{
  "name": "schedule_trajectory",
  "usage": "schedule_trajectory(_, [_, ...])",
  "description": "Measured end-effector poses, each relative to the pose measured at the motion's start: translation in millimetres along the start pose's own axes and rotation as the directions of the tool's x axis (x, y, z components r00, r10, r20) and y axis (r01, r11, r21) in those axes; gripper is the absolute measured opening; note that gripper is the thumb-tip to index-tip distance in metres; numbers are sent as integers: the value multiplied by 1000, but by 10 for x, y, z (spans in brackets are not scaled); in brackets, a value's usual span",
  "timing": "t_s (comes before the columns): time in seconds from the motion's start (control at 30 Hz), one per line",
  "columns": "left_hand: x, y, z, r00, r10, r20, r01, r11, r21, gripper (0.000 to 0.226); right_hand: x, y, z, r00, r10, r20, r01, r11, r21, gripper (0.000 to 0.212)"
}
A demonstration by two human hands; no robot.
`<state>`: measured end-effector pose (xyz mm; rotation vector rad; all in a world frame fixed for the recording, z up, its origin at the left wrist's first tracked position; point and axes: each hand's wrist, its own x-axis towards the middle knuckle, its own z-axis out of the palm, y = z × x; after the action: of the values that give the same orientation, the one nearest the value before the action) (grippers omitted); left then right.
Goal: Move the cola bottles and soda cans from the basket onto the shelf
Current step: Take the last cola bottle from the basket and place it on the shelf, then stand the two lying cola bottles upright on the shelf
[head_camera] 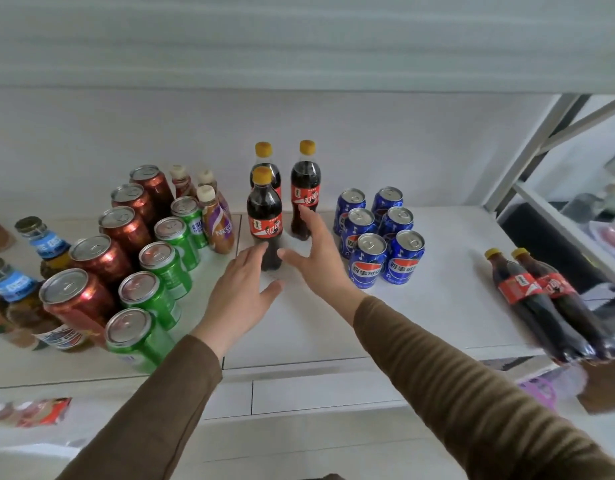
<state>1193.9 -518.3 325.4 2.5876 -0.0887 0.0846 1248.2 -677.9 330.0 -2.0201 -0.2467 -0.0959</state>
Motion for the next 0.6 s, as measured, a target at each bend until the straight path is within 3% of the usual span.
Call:
schedule_trajectory(0.13, [-142,412,144,996,89,-18,-89,996,18,75,-392,25,-527,990,-133,-43,123,977,-174,69])
schedule_trajectory(0.23, [-241,908,334,984,177,-38,-177,984,3,75,-665,187,-1053,983,-162,-89,132,953,-274,68])
schedule_trajectory(0.4, [-356,1916,842,962,269,-45,-272,961,-53,74,-1083,651,-2084,979,-168,-117,96,883,-459,69])
schedule_trajectory(0.6, [-318,2953,1647,956,280,87,-274,959,-75,75,-1345,1345,-3255,987,-68,-145,-25,829,-559,63])
